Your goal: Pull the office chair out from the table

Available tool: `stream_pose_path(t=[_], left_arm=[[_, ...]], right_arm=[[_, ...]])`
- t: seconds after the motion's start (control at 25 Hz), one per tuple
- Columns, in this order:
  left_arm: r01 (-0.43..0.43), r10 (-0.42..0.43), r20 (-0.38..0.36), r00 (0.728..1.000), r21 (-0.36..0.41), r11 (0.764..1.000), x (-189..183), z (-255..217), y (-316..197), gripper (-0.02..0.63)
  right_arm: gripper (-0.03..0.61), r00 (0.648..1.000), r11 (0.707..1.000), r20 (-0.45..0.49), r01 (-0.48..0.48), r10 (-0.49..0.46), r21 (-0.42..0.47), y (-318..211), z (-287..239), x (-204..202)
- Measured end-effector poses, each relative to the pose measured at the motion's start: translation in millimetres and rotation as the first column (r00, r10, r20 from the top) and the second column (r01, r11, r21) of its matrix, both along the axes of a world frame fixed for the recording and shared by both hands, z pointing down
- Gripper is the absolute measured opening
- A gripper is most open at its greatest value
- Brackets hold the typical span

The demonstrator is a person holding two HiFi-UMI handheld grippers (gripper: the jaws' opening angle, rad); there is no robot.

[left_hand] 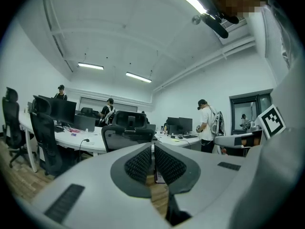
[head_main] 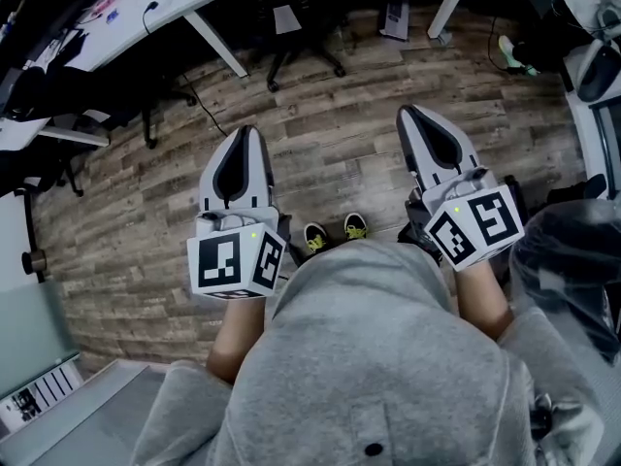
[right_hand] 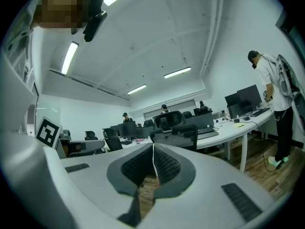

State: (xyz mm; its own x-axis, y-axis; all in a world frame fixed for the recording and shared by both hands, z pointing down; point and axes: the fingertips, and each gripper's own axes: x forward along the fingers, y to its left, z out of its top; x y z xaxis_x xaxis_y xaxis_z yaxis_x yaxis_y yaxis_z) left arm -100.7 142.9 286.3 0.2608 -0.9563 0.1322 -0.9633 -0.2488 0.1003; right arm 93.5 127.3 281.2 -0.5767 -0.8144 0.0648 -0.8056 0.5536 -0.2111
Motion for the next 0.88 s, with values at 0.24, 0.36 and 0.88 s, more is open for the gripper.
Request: stream_pose_path(t=[0.24, 0.36, 0.88], left_arm=[[-0.006, 0.006, 0.009, 1.0, 0.015, 1.0, 25, -2, -3, 0.029], [0.003, -0.004, 0.019, 1.0, 0.013, 1.0, 36, -1, -1, 0.029], [0.028, -0.028, 0.052, 0.998, -0.002, 1.0, 62, 1, 15, 0.029]], right_arm=[[0.028, 1.0, 1.0, -0.001, 0.0, 0.0, 0.012, 3, 4, 24], [0.028, 1.0, 1.0, 0.002, 0.021, -0.021, 0.015, 6, 7, 33], [0.028, 0.999, 0.998, 0.011, 0.049, -0.05, 0.033, 15, 16, 57]])
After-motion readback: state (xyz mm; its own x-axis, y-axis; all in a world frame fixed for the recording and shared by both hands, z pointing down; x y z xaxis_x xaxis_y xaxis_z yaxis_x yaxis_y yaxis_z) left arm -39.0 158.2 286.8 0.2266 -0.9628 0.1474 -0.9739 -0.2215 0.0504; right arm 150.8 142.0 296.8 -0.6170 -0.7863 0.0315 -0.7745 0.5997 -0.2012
